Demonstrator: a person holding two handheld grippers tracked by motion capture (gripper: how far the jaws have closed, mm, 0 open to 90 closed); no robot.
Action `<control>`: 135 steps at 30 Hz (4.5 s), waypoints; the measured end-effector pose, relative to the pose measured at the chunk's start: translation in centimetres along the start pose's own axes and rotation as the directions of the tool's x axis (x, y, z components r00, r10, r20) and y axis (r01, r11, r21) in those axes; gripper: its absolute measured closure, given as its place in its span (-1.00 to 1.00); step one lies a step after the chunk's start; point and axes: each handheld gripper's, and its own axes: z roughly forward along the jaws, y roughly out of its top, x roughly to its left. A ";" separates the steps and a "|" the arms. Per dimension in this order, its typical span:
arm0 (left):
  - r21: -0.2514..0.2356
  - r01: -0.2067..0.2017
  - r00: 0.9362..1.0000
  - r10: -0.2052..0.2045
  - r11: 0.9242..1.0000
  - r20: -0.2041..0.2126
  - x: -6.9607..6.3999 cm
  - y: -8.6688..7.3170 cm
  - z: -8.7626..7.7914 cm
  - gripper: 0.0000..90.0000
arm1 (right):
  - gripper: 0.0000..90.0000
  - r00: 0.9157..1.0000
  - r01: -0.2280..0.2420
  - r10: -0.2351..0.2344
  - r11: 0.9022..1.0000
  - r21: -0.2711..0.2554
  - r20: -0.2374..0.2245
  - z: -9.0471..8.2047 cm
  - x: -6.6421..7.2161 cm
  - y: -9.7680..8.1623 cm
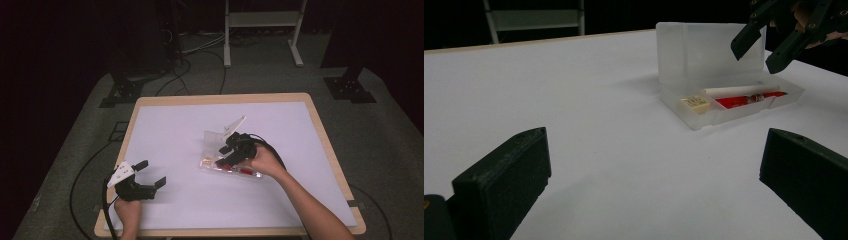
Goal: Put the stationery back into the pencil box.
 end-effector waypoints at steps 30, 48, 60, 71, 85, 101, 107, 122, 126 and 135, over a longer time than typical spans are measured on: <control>0.001 0.000 1.000 0.000 1.000 -0.001 0.0 0.0 0.0 -1.00 | 0.00 0.999 -0.032 0.032 0.998 -0.052 0.005 -2.4 -0.3 -2.4; 0.001 -0.001 1.000 0.001 1.000 -0.003 0.0 0.0 0.0 -1.00 | -0.01 0.998 -0.061 0.061 0.997 -0.049 0.011 -3.5 -0.1 -3.8; 0.005 -0.002 1.000 0.002 1.000 -0.005 0.0 0.0 0.1 -1.00 | -0.02 0.998 -0.056 0.057 0.997 -0.051 0.020 -4.2 -0.1 -4.4; 0.006 -0.001 1.000 0.001 1.000 -0.005 -0.1 0.0 0.1 -1.00 | -0.04 0.997 -0.072 0.074 0.996 -0.049 0.029 -4.8 -0.1 -5.2; 0.006 -0.001 1.000 0.001 1.000 -0.004 -0.1 0.0 0.1 -1.00 | -0.05 0.995 -0.095 0.097 0.994 -0.054 0.037 -5.2 -0.1 -6.3; 0.005 0.000 1.000 0.000 1.000 -0.005 -0.1 0.0 0.1 -1.00 | -0.06 0.993 -0.107 0.110 0.992 -0.062 0.048 -6.1 0.2 -7.6; 0.006 -0.002 1.000 0.002 1.000 -0.005 -0.1 0.0 0.1 -1.00 | -0.06 0.992 -0.111 0.115 0.991 -0.070 0.047 -6.4 0.3 -8.3; 0.010 -0.003 1.000 0.003 1.000 -0.007 -0.1 0.0 0.1 -1.00 | -0.07 0.990 -0.131 0.134 0.989 -0.070 0.052 -6.8 0.4 -10.1; 0.010 -0.002 1.000 0.002 1.000 -0.008 -0.1 0.0 0.1 -1.00 | -0.07 0.989 -0.136 0.140 0.988 -0.071 0.053 -7.0 0.5 -10.4; 0.011 -0.002 1.000 0.002 1.000 -0.008 -0.1 0.0 0.1 -1.00 | -0.07 0.989 -0.136 0.140 0.988 -0.067 0.056 -7.4 0.7 -11.0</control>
